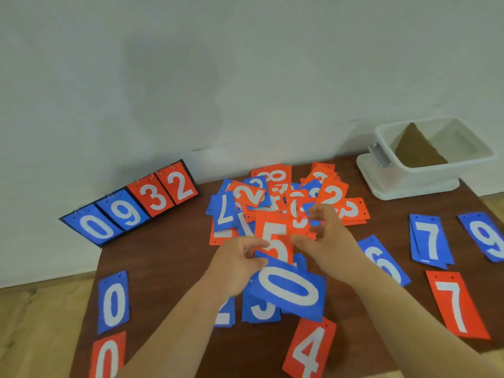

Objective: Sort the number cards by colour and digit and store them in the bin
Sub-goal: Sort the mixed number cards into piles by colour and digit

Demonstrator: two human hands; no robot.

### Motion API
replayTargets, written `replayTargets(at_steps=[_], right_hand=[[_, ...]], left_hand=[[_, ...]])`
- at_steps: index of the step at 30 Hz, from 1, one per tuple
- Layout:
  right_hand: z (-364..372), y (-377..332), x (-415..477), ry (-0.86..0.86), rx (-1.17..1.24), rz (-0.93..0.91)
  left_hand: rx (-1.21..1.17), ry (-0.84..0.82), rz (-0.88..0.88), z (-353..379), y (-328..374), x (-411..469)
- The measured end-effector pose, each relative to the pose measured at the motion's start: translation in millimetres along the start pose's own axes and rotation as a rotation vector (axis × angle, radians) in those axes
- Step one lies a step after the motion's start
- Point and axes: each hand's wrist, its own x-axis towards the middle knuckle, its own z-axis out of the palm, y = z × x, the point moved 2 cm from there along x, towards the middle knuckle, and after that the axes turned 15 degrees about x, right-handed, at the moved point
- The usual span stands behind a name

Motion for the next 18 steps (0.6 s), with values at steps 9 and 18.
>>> replayTargets(at_steps=[9, 18], right_hand=[[86.2, 34.6, -29.6, 0.055, 0.213, 0.120], [239.0, 51.9, -50.0, -0.098, 0.081, 0.317]], left_hand=[[-0.210, 0.504, -0.307, -27.6, -120.7, -62.6], [-0.330, 0.685, -0.573, -79.6, -266.8, -174.7]])
